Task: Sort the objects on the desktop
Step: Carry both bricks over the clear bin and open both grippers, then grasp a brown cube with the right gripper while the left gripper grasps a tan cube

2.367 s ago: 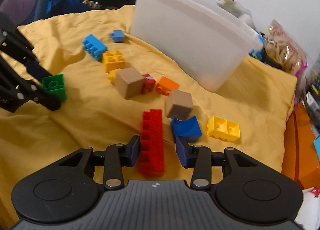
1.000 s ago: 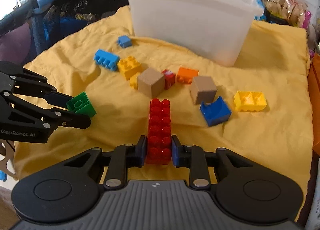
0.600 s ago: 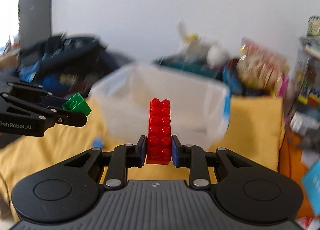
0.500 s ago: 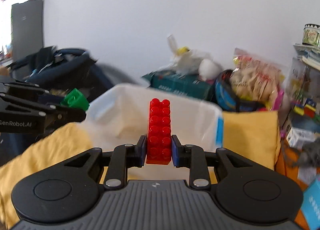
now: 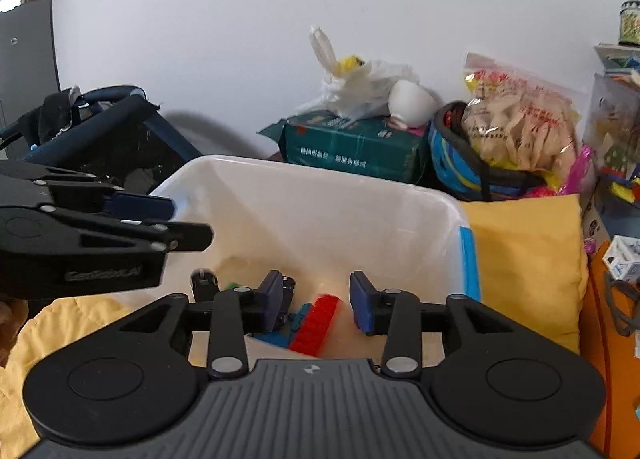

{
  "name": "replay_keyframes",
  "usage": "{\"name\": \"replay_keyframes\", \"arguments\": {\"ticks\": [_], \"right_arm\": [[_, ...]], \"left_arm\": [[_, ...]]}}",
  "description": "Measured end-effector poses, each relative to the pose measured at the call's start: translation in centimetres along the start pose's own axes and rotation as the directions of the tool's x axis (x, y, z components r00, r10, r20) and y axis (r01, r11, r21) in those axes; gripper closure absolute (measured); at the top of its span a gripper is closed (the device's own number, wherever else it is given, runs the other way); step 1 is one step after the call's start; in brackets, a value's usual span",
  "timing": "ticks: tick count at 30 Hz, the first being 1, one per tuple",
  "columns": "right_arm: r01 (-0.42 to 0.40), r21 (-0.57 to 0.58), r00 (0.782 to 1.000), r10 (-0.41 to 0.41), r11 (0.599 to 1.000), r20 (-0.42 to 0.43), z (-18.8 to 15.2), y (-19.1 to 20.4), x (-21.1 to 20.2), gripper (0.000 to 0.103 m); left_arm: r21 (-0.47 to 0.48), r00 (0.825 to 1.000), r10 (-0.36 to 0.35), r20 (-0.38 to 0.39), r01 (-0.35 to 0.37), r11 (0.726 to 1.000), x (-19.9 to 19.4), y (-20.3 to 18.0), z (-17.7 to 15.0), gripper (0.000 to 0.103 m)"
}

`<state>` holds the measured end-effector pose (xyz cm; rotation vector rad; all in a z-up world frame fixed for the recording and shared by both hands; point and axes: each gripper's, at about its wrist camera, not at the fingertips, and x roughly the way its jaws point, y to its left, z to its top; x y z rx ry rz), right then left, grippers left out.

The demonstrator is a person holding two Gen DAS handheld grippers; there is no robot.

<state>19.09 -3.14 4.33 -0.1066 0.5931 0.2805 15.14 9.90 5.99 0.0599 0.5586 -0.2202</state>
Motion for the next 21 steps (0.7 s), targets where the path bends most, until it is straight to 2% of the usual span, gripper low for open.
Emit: {"name": "replay_keyframes", "arguments": {"ticks": [5,9,12,15,21], "right_arm": [[-0.015,-0.012,0.998,0.015,1.000,0.066,-1.1,0.1,-3.1,0.055],[-0.025,-0.061,0.997,0.030,0.998,0.077,-3.6,0.9,-5.1,0.047],[-0.030,-0.114,1.000,0.031,0.993,0.006,-6.2,1.7,-4.9,0.047],[-0.068,-0.088,0.995,0.061,0.994,-0.083,-8.5,1.8,-4.1,0.047],[-0.057,-0.120,0.988,0.039,0.991,-0.147,-10.4,2.0,-3.7,0.047]], "left_arm": [[-0.012,1.000,-0.015,0.010,0.015,1.000,-3.7,-0.8,-3.6,0.043],[-0.020,0.995,-0.050,-0.087,0.048,0.999,-4.4,-2.4,-8.3,0.043],[-0.020,0.980,-0.075,-0.183,0.073,0.997,-3.9,-3.6,-11.7,0.043],[-0.035,0.964,-0.092,-0.248,0.086,0.996,-3.4,-4.4,-13.9,0.043],[-0.044,0.953,-0.095,-0.286,0.087,0.995,-2.9,-5.1,-15.3,0.043]]}}
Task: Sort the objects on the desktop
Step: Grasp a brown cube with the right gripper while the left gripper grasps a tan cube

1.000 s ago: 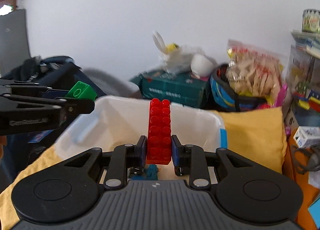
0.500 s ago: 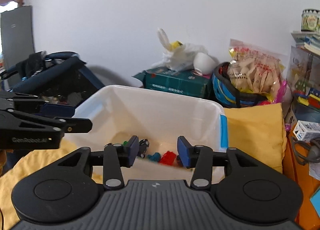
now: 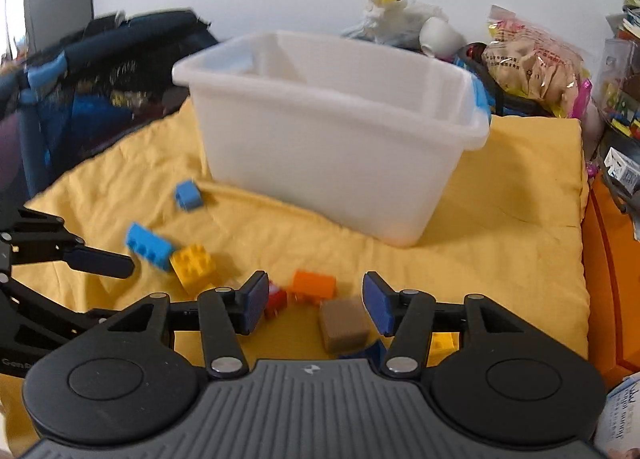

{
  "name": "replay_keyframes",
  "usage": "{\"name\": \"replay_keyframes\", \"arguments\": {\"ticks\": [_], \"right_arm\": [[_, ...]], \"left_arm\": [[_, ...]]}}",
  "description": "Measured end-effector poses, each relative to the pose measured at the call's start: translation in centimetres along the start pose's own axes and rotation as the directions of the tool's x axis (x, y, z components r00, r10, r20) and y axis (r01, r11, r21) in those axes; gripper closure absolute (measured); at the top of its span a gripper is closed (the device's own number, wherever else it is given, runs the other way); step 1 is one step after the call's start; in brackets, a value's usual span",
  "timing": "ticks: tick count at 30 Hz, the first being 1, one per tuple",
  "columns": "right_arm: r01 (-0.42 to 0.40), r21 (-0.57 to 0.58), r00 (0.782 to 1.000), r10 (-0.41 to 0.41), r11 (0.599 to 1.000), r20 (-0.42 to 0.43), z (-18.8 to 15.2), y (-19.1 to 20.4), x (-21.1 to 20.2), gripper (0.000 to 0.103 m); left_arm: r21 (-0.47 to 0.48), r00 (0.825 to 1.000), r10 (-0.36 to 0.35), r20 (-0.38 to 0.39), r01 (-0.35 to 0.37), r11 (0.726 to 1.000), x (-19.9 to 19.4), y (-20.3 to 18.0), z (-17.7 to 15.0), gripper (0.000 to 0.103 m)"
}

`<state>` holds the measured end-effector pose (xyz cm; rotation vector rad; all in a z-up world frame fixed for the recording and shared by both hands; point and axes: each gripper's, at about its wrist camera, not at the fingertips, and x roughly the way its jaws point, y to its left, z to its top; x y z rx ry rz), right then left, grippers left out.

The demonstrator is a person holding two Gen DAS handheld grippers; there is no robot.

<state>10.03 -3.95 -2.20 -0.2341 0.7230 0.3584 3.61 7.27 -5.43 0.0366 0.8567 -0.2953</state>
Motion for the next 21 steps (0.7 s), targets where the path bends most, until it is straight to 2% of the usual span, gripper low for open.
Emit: {"name": "replay_keyframes", "arguments": {"ticks": [5,8,10,12,15,17,19,21], "right_arm": [[-0.026,-0.016,0.998,0.025,1.000,-0.059,-2.0,0.3,0.5,0.047],[-0.050,-0.055,0.996,0.046,0.997,-0.078,-3.3,1.0,0.2,0.047],[-0.065,-0.065,0.993,0.058,0.996,-0.099,-4.0,1.2,0.3,0.047],[-0.077,-0.051,0.990,0.070,0.996,-0.122,-4.8,1.2,0.4,0.047],[-0.083,-0.001,0.987,0.083,0.997,-0.138,-5.7,1.0,0.5,0.046],[-0.083,0.017,0.987,0.085,0.996,-0.135,-5.9,0.8,0.4,0.045],[-0.075,0.016,0.988,0.076,0.997,-0.137,-5.9,0.7,0.3,0.042],[-0.066,0.018,0.988,0.068,0.998,-0.138,-6.0,0.7,0.2,0.041]], "left_arm": [[0.014,0.999,0.022,-0.025,-0.022,1.000,0.4,-0.4,-0.8,0.043],[-0.012,0.999,0.024,-0.049,-0.024,1.000,0.8,0.0,-1.1,0.043],[-0.036,0.999,0.014,-0.040,-0.016,0.999,0.8,0.5,-0.9,0.043],[-0.032,0.999,0.036,-0.010,-0.036,0.999,0.5,0.8,-0.5,0.043],[0.061,0.994,0.109,0.032,-0.111,0.992,0.2,1.3,0.9,0.044],[0.143,0.994,0.099,0.036,-0.104,0.984,0.1,1.9,2.0,0.044],[0.258,0.996,0.091,0.004,-0.089,0.962,0.6,2.3,2.7,0.048],[0.383,0.997,0.074,-0.013,-0.064,0.922,0.8,2.7,3.2,0.050]]}}
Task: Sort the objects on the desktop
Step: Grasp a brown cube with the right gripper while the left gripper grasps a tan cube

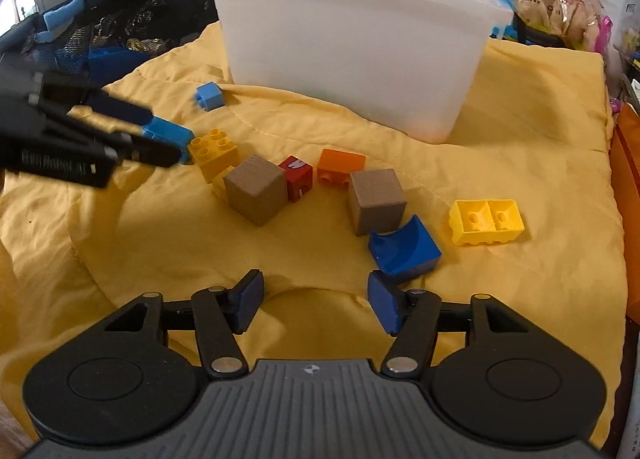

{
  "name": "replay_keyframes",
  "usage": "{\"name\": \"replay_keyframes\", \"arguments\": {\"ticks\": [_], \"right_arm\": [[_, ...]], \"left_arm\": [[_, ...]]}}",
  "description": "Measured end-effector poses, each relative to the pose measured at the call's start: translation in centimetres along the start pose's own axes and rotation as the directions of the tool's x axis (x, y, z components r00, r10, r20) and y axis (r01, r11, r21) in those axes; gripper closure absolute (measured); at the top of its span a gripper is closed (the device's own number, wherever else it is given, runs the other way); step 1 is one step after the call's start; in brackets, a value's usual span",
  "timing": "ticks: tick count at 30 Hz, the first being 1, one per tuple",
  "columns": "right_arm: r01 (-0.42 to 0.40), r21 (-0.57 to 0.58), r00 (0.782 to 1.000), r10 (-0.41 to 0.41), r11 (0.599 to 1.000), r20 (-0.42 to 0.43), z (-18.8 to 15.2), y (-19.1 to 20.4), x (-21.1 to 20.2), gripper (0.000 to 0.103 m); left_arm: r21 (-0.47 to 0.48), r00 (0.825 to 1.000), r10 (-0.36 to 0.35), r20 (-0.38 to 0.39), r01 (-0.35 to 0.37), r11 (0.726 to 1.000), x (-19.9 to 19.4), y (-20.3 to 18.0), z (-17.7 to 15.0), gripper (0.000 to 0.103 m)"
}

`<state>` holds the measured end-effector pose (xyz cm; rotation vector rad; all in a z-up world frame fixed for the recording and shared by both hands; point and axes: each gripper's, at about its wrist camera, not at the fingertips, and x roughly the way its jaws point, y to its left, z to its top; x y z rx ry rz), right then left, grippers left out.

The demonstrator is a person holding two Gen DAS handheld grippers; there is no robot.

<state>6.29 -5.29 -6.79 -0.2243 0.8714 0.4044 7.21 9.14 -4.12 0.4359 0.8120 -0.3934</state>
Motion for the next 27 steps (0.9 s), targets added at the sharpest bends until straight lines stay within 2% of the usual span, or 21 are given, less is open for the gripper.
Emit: {"name": "replay_keyframes", "arguments": {"ticks": [2,5,7,8,11,12,14,16,18,20,22,23,25,27], "right_arm": [[0.002,0.009,1.000,-0.002,1.000,-0.002,-0.1,-0.1,-0.1,0.041],[0.005,0.010,1.000,-0.005,1.000,-0.002,-0.2,0.0,0.0,0.040],[0.010,0.012,1.000,-0.010,1.000,0.001,-0.2,0.0,0.0,0.040],[0.016,0.014,1.000,-0.017,1.000,0.009,-0.1,0.0,-0.1,0.040],[0.027,0.022,0.998,-0.028,0.999,0.047,0.8,-0.1,-0.6,0.040],[0.030,0.023,0.998,-0.032,0.999,0.056,1.1,-0.2,-0.7,0.040],[0.048,0.015,0.997,-0.049,0.999,0.062,1.7,-0.4,-0.8,0.040],[0.060,0.003,0.995,-0.060,0.998,0.082,2.1,-0.4,-1.0,0.040],[0.064,-0.002,0.993,-0.063,0.998,0.100,2.5,-0.8,-1.0,0.040],[0.071,0.001,0.993,-0.071,0.997,0.095,2.8,-1.1,-0.6,0.040],[0.084,0.006,0.992,-0.084,0.996,0.090,3.3,-1.4,-0.2,0.040],[0.080,0.006,0.992,-0.081,0.997,0.094,3.6,-1.5,-0.2,0.040],[0.070,-0.006,0.992,-0.069,0.998,0.110,3.7,-1.4,-0.5,0.039],[0.068,-0.030,0.991,-0.064,0.997,0.117,3.6,-1.3,-0.6,0.038]], "left_arm": [[0.111,1.000,-0.019,-0.023,0.021,0.994,0.1,0.3,0.5,0.050],[0.226,0.998,-0.053,-0.039,0.061,0.972,0.7,0.3,0.7,0.050],[0.248,0.993,-0.100,-0.063,0.113,0.962,1.8,0.5,0.4,0.051],[0.246,0.990,-0.119,-0.081,0.136,0.960,2.3,0.6,0.2,0.058],[0.165,0.981,-0.165,-0.099,0.180,0.970,2.9,1.0,0.0,0.072],[0.135,0.984,-0.150,-0.098,0.162,0.977,2.7,1.1,0.0,0.072],[0.112,0.993,-0.107,-0.040,0.111,0.987,1.5,0.8,-0.3,0.071],[0.049,0.990,-0.140,-0.008,0.140,0.989,0.3,0.7,-0.4,0.071],[0.029,0.988,-0.156,-0.015,0.156,0.987,-0.1,0.2,-0.6,0.071],[0.043,0.995,-0.095,-0.012,0.095,0.995,-0.3,-0.4,-0.6,0.071],[-0.004,0.998,-0.057,0.017,0.057,0.998,-1.4,-0.5,-0.5,0.071],[-0.050,0.996,-0.070,0.047,0.072,0.996,-2.1,-0.4,-0.3,0.066],[-0.124,0.985,-0.139,0.107,0.152,0.981,-3.1,-0.9,0.4,0.061],[-0.175,0.977,-0.177,0.122,0.197,0.965,-2.7,-2.3,1.1,0.061]]}}
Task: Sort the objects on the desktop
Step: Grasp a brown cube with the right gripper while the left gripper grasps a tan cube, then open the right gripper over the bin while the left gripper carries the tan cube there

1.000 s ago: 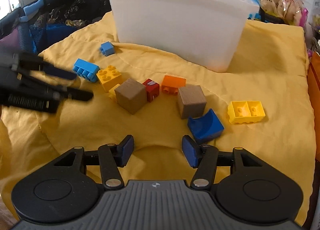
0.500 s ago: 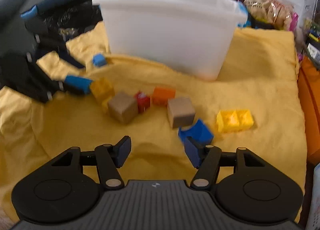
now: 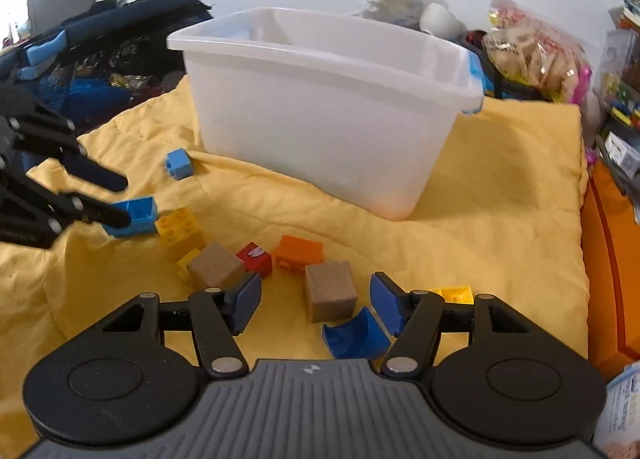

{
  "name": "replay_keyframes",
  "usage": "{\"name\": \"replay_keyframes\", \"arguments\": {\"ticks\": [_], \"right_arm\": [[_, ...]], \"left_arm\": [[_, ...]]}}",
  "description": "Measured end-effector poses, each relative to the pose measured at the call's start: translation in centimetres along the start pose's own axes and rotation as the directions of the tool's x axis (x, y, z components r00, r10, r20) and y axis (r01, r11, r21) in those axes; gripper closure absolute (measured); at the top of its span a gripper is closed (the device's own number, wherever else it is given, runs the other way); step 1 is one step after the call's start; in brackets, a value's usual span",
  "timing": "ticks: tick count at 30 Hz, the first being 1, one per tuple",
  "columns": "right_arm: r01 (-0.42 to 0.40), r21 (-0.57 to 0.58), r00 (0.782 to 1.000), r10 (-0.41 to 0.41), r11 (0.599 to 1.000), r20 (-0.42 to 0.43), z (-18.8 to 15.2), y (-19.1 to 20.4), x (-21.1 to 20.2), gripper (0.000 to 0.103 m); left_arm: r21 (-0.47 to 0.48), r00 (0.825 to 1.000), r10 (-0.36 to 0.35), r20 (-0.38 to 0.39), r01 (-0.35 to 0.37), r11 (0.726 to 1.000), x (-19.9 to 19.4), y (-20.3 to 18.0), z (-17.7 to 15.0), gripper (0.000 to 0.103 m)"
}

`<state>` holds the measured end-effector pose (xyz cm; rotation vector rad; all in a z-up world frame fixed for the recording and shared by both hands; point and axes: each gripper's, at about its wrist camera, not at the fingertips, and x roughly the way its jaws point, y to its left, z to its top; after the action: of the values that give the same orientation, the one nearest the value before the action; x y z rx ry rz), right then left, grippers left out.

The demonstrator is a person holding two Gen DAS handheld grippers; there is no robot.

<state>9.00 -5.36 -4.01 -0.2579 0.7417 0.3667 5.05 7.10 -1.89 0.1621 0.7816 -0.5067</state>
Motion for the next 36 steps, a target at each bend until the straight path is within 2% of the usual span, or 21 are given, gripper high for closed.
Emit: {"name": "replay_keyframes", "arguments": {"ticks": [4,7,8,9,13,14,17,25,27,30,32,34,36], "right_arm": [[0.021,-0.018,1.000,-0.021,1.000,-0.014,0.3,-0.2,1.3,0.039],[0.006,-0.042,0.999,-0.008,0.999,-0.049,0.4,-0.5,3.0,0.046],[-0.008,-0.045,0.997,0.005,0.999,-0.076,0.3,-0.6,3.5,0.066],[-0.018,-0.042,0.994,0.014,0.999,-0.105,0.1,-0.7,3.9,0.071],[-0.051,0.009,0.993,0.052,0.999,-0.104,-0.9,-1.4,2.7,0.071],[-0.054,0.014,0.993,0.056,0.998,-0.103,-1.2,-1.4,2.3,0.071],[-0.070,0.018,0.992,0.072,0.997,-0.107,-2.2,-1.4,1.3,0.071],[-0.082,-0.005,0.992,0.081,0.997,-0.101,-2.8,-1.0,1.0,0.070],[-0.083,-0.003,0.992,0.082,0.997,-0.096,-2.7,-1.2,0.8,0.070],[-0.082,-0.004,0.991,0.081,0.997,-0.105,-2.8,-1.1,1.1,0.070],[-0.084,0.014,0.992,0.085,0.996,-0.092,-3.2,-1.2,1.3,0.070],[-0.079,0.017,0.992,0.081,0.997,-0.093,-3.0,-1.2,1.2,0.071],[-0.077,0.018,0.992,0.078,0.997,-0.096,-2.4,-1.2,0.9,0.071]], "left_arm": [[-0.062,0.997,0.055,-0.050,-0.058,0.996,2.7,-2.3,0.7,0.061],[-0.054,0.993,0.107,-0.057,-0.110,0.992,4.0,-3.5,1.3,0.061],[-0.046,0.992,0.114,-0.062,-0.117,0.992,4.4,-3.8,1.4,0.061],[-0.041,0.991,0.115,-0.071,-0.118,0.992,5.0,-3.9,1.5,0.061],[-0.020,0.980,0.152,-0.131,-0.155,0.988,6.5,-4.4,1.1,0.061],[-0.014,0.980,0.156,-0.123,-0.159,0.987,6.6,-4.5,0.9,0.062],[-0.018,0.989,0.107,-0.098,-0.109,0.994,6.5,-4.8,0.7,0.070],[-0.081,0.993,0.039,-0.115,-0.048,0.996,5.5,-4.3,-0.5,0.070],[-0.076,0.989,0.032,-0.146,-0.043,0.996,6.1,-4.3,-0.9,0.070],[-0.073,0.993,0.032,-0.112,-0.041,0.996,5.9,-4.4,-1.4,0.071],[-0.099,0.997,0.007,-0.081,-0.015,0.995,5.3,-3.9,-1.3,0.071],[-0.121,0.999,0.013,-0.034,-0.016,0.993,3.8,-3.3,-0.1,0.071],[-0.106,0.998,0.026,0.049,-0.021,0.994,1.4,-2.7,1.8,0.071]]}}
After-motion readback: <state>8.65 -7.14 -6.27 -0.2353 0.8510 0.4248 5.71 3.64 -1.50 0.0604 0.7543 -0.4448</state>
